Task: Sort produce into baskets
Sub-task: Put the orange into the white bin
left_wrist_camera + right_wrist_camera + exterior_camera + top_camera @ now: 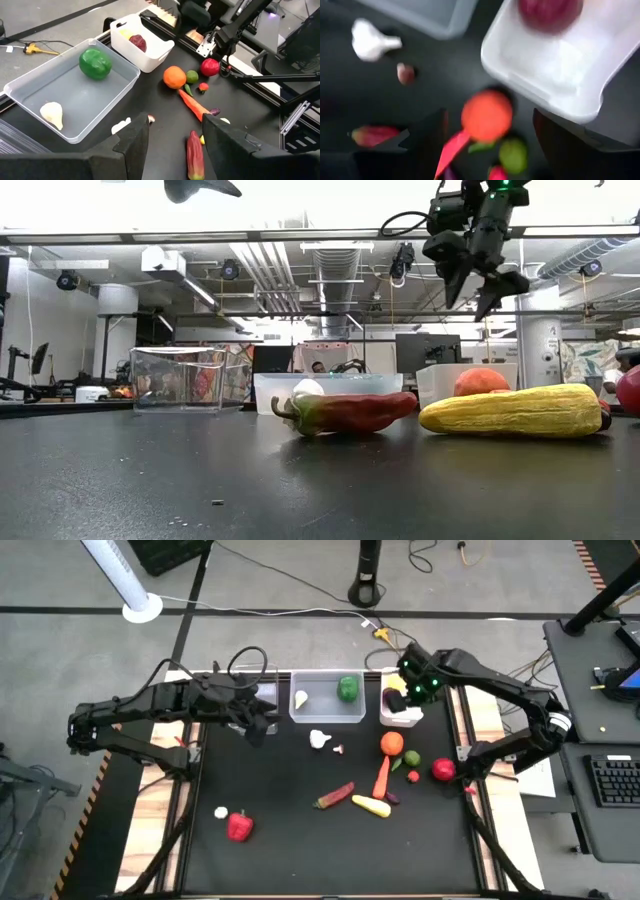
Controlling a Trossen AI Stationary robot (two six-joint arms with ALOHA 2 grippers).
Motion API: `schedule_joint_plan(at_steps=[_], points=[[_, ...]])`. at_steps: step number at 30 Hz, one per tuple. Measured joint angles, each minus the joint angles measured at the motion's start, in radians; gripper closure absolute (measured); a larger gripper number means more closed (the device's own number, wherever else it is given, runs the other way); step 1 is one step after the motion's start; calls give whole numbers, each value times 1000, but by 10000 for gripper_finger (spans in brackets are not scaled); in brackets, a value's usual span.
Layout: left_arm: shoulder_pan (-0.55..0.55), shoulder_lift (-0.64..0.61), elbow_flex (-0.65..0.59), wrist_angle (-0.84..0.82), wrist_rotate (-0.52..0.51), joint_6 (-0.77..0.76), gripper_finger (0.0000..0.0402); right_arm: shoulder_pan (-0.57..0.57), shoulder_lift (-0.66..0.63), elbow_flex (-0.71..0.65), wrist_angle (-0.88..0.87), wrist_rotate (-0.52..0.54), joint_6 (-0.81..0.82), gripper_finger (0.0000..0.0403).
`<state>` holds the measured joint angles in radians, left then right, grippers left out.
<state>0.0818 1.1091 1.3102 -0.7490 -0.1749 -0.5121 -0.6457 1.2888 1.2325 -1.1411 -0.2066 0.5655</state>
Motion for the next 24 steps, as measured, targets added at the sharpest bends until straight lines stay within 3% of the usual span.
schedule_joint_plan(at_steps=[5, 13, 19, 24], points=[[0, 0, -1, 0, 0, 7, 235, 112, -2, -23, -28, 6, 105, 90], [0, 0, -2, 0, 0, 7, 235, 240, 0, -107, 0, 123, 325, 46], [0, 0, -2, 0, 0, 9, 235, 274, 8, -208, 177, 132, 430, 42], [0, 0, -2, 0, 0, 11, 235, 273, 27, -265, 192, 174, 476, 42]])
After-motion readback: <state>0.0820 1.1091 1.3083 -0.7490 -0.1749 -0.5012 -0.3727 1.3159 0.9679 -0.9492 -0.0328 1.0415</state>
